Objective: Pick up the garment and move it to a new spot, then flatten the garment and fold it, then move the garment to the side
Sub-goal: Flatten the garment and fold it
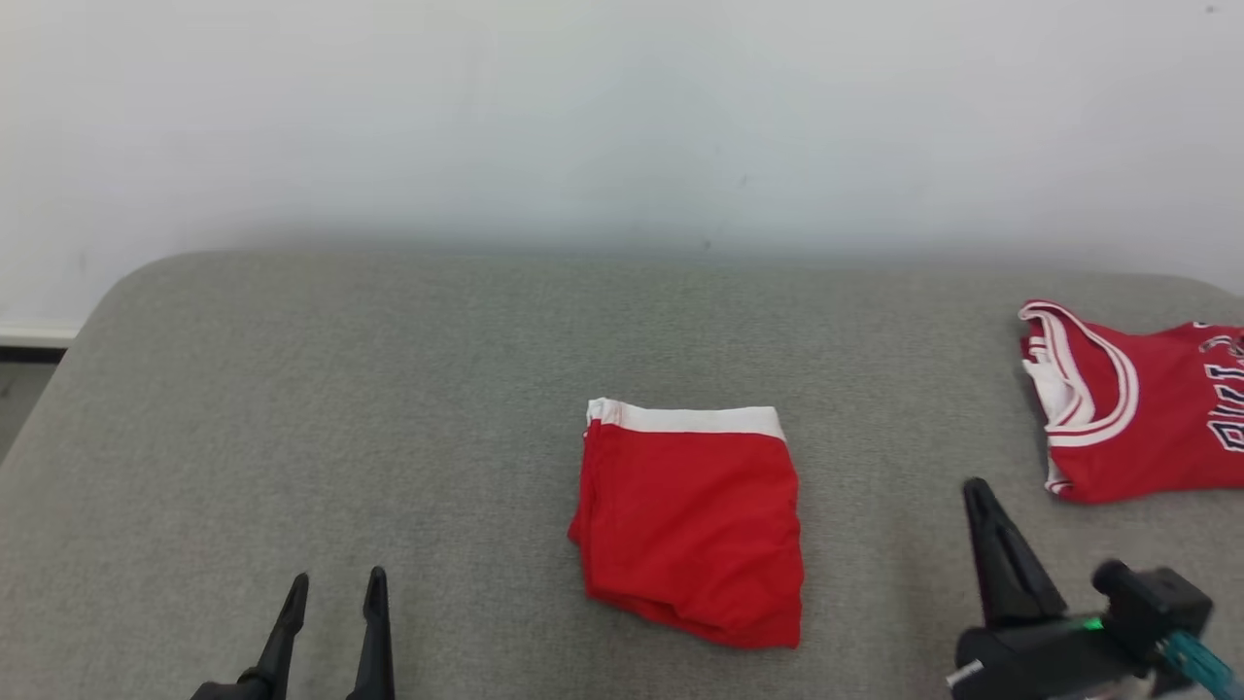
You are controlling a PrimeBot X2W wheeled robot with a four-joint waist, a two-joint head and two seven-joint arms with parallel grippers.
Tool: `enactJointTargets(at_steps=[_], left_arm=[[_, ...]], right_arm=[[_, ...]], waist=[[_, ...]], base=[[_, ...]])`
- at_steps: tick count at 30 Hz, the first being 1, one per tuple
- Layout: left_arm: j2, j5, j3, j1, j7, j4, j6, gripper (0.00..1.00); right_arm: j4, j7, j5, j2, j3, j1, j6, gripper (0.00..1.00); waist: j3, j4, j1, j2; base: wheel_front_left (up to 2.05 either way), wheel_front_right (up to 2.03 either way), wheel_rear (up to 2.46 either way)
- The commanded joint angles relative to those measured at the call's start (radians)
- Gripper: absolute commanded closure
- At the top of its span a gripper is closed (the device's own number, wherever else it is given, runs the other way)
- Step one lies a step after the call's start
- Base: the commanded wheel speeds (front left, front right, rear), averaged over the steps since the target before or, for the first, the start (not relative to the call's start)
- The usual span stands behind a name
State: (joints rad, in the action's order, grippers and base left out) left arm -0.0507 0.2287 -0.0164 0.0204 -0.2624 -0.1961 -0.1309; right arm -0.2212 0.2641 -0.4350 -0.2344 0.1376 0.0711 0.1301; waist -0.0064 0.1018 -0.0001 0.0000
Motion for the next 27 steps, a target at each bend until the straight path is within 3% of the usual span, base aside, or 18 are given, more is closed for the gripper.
enactJointTargets(at_steps=[1,3,4,5,14,27], left_arm=[[0.001,-0.007,0.004,0.012,-0.001,0.006,0.001,0.0],[0.001,-0.015,0.01,0.021,-0.001,0.017,0.001,0.0],[0.001,-0.019,0.015,0.025,-0.001,0.024,0.001,0.0],[0.001,-0.02,0.018,0.029,-0.001,0.029,0.001,0.0],[-0.002,-0.073,0.033,0.068,-0.001,0.085,0.001,0.0],[-0.027,-0.109,0.006,0.108,-0.001,0.103,0.001,0.0]], right_arm=[[0.011,0.001,0.011,0.009,-0.012,-0.022,0.001,1.0],[0.041,0.001,0.047,0.016,-0.038,-0.063,0.001,0.45],[0.058,0.001,0.064,0.021,-0.049,-0.08,0.001,0.04],[0.073,0.001,0.076,0.028,-0.061,-0.098,0.001,0.0],[0.148,0.001,0.136,0.128,-0.162,-0.209,0.001,0.0],[0.116,0.001,0.168,0.17,-0.179,-0.221,0.001,0.0]], waist=[[-0.011,-0.022,0.0001,0.0],[-0.015,-0.032,0.0001,0.0],[-0.016,-0.037,0.0001,0.0],[-0.017,-0.041,0.0001,0.0],[-0.023,-0.059,0.0001,0.0],[-0.023,-0.051,0.0001,0.0]], base=[[0.0,0.0,0.0],[0.0,0.0,0.0],[0.0,0.0,0.0],[0.0,0.0,0.0],[0.0,0.0,0.0],[0.0,0.0,0.0]])
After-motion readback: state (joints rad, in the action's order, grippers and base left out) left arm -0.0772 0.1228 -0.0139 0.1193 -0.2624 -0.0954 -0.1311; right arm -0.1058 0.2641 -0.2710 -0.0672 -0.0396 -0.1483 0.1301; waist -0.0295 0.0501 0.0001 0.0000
